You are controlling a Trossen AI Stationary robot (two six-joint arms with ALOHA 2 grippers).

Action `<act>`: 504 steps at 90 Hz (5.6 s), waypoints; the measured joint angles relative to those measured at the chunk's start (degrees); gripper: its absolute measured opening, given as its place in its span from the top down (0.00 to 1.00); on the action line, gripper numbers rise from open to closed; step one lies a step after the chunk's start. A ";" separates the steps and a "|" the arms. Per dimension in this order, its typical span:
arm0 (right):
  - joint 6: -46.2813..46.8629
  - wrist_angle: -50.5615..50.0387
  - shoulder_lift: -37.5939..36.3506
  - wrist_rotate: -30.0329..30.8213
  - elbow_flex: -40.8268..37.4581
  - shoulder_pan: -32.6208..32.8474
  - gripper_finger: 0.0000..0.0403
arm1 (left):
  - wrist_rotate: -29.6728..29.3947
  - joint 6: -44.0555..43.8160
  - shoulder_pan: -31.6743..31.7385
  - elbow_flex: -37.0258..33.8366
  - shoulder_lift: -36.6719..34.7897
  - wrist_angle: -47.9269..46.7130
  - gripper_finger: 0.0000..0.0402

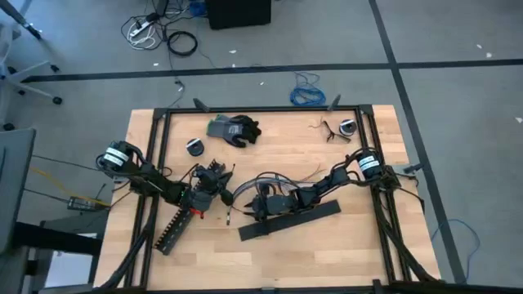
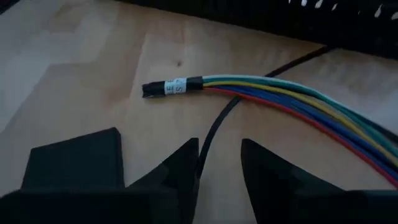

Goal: Ziptie cables
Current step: Wrap the other black zip tie on the cable wires

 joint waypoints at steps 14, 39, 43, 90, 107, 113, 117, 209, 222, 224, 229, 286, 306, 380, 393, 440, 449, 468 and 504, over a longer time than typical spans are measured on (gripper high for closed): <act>0.56 -1.42 0.00 1.54 0.00 0.04 0.71 | 0.00 -0.02 0.00 0.00 0.00 0.09 1.00; 0.05 -2.67 -0.09 2.89 0.00 -0.35 0.71 | 0.83 -0.10 0.00 0.27 0.00 0.56 1.00; 0.11 -3.31 -0.09 2.87 0.00 -0.36 0.71 | 1.25 0.05 0.00 0.70 0.00 0.53 1.00; 1.15 -6.36 -0.26 1.50 0.07 -0.47 0.98 | 5.25 3.93 0.00 2.99 0.01 -1.22 1.00; -2.33 -8.06 -0.52 0.09 1.43 -0.57 0.99 | 10.13 4.14 0.00 2.99 0.00 -1.32 1.00; -5.38 -9.18 -0.52 0.89 2.18 -0.68 1.00 | 11.59 4.17 0.00 2.99 0.02 -1.68 1.00; -7.22 -10.31 -0.52 1.55 2.73 -0.89 1.00 | 12.30 4.20 0.00 2.99 0.00 -1.98 1.00; -19.60 -29.09 -6.80 12.21 8.11 -5.77 1.00 | 15.23 11.81 -0.68 2.99 -4.23 -2.25 1.00; -20.53 -26.42 -6.80 12.53 8.11 -6.14 1.00 | 16.76 11.85 -0.76 2.99 -4.76 -2.84 1.00; -20.59 -25.90 -6.80 12.61 8.11 -6.14 1.00 | 16.92 11.80 -0.76 2.99 -4.76 -3.11 1.00; -20.62 -24.80 -6.80 12.67 8.11 -6.14 1.00 | 16.93 11.46 -0.74 2.99 -4.76 -4.27 1.00; -21.69 -18.73 -6.80 12.01 8.13 -6.14 1.00 | 16.90 9.86 -0.51 2.97 -4.76 -5.74 1.00; -21.45 -18.75 -6.80 11.57 8.13 -6.14 1.00 | 16.92 9.85 -0.48 2.97 -4.76 -5.83 1.00; -19.26 -22.81 -6.80 10.22 8.15 -6.05 1.00 | 15.60 11.20 -0.30 2.97 -4.72 -5.43 1.00; -18.96 -24.59 -6.80 10.22 8.15 -5.75 1.00 | 15.28 11.63 -0.25 2.97 -4.72 -5.59 1.00; -19.53 -23.52 -6.80 9.87 8.15 -6.19 1.00 | 18.73 8.84 -0.11 2.97 -4.72 -7.04 1.00; -19.53 -23.12 -6.80 9.89 8.15 -6.29 1.00 | 18.74 8.81 -0.11 2.97 -4.72 -7.25 1.00; -19.45 -23.69 -6.80 9.91 8.15 -6.14 1.00 | 18.11 8.76 -0.13 2.97 -4.72 -8.26 1.00; -19.53 -22.81 -6.80 8.98 8.15 -6.16 1.00 | 18.27 8.76 -0.11 2.99 -4.72 -8.39 1.00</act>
